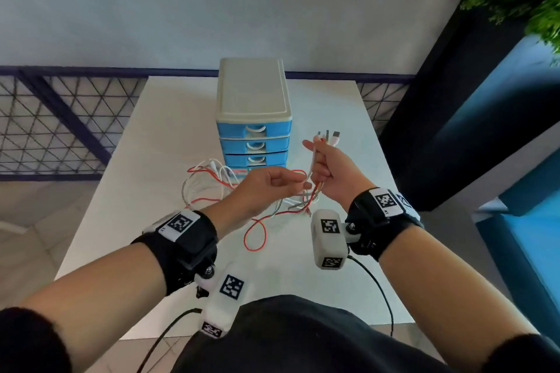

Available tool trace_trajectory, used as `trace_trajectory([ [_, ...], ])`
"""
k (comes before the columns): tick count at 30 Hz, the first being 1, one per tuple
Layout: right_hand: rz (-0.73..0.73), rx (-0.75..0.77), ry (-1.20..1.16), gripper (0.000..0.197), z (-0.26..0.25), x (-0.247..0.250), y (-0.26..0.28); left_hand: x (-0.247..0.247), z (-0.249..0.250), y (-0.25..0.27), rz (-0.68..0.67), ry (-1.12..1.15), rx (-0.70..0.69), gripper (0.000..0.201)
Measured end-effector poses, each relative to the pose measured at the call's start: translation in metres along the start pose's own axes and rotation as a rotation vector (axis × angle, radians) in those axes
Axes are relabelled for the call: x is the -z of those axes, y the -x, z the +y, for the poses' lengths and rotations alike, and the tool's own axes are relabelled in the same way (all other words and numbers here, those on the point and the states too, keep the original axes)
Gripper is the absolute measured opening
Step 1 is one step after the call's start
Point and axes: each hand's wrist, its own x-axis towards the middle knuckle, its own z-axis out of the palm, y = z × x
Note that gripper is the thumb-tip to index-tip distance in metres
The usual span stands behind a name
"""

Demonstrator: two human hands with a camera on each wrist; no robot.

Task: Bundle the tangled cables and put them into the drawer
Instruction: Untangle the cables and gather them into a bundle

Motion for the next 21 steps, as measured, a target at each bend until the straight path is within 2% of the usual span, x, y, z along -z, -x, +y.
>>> trace_trajectory([
  [3,-0.033,0.067,0.068,0.03,0.003,-0.002,0.001,0.002,-0.007,0.004,-0.04,-0.106,0.005,0.014],
  [12,-0.054,0.369,0.567,0.034,0.0,-0.02,0.011,0.012,-0.001,-0.006,-0.035,-0.379,0.01,0.022],
  [14,-0.11,0.368,0.494,0.034,-0.001,-0.027,0.015,0.013,0.0,-0.01,0.0,-0.449,0.018,0.02],
  [17,-0.223,0.33,0.248,0.033,-0.004,-0.038,0.019,0.018,0.003,-0.015,0.056,-0.491,0.031,0.022],
  [21,-0.211,0.311,0.166,0.033,-0.009,-0.04,0.021,0.026,0.006,-0.017,0.041,-0.69,-0.024,0.031],
])
